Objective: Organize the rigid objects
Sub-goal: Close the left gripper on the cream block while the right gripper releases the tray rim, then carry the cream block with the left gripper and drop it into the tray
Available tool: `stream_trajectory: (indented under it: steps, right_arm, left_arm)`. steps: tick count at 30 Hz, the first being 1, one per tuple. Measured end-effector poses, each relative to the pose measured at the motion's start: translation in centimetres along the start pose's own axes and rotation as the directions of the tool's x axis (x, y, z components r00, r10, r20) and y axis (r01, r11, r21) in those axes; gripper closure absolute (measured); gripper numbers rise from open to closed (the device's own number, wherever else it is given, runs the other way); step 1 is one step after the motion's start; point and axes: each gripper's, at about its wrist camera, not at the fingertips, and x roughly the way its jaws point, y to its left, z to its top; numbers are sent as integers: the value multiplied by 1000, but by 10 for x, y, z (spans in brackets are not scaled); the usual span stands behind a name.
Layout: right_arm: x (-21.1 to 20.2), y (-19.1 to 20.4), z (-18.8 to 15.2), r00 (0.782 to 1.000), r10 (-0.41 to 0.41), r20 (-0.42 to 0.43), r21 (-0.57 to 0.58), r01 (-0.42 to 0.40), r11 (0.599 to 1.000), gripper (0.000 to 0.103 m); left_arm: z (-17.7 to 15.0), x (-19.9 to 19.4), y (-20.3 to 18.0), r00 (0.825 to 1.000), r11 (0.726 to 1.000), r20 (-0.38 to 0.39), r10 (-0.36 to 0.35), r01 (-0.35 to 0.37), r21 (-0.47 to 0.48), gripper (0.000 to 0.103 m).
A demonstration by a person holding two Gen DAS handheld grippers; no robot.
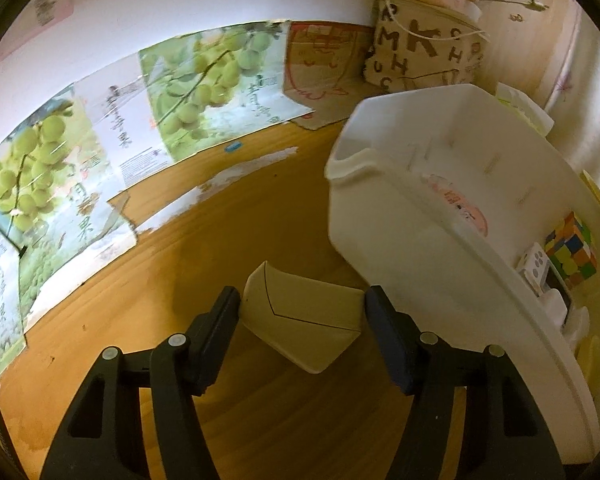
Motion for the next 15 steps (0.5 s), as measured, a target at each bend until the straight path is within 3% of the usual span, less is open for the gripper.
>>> stream_trajectory:
  steps: [6, 15]
  right_arm:
    - [4, 3, 3, 1000, 20, -3, 1, -20, 1000, 40]
    - [3, 12, 14, 997, 74, 37, -20, -73, 997, 40]
  left_arm:
    - [-1, -21, 13, 999, 997, 12, 38, -37, -63, 35]
    - [7, -79, -1, 993, 995, 67, 92, -89, -54, 35]
